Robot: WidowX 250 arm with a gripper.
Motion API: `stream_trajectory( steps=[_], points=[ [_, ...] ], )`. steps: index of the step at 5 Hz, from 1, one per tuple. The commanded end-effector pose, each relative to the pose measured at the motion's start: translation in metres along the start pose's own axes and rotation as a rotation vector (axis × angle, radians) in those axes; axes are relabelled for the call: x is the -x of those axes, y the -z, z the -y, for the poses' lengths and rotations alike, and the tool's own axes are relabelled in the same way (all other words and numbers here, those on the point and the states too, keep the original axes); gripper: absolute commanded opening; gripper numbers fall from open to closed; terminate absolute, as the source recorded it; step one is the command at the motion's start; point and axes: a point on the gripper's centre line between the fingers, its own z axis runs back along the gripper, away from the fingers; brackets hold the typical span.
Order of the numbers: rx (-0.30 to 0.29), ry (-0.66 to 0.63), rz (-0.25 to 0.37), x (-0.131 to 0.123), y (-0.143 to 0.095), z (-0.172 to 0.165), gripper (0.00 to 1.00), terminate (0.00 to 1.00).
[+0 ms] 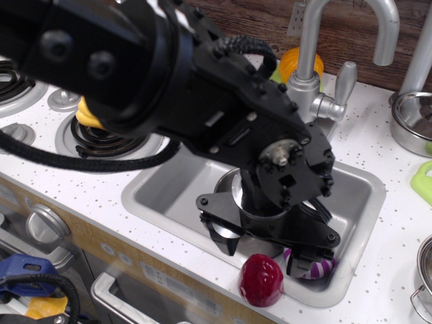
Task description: Put sweet potato in pot which is in sink
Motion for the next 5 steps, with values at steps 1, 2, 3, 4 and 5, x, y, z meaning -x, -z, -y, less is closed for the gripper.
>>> stream_trajectory(
  steps=[1, 2, 3, 4, 5],
  points=[
    [0.000, 0.000, 0.000, 0.000, 0.000, 0.000, 1.00, 0.00],
    [0.016, -0.003, 0.020, 0.001, 0.011, -0.002, 1.00, 0.00],
    [0.034, -0.013, 0.037, 0.005, 0.023, -0.002, 1.00, 0.00],
    [0.052, -0.030, 0.063, 0.008, 0.037, -0.002, 1.00, 0.00],
    [0.081, -0.044, 0.082, 0.012, 0.050, -0.004, 1.00, 0.00]
  ],
)
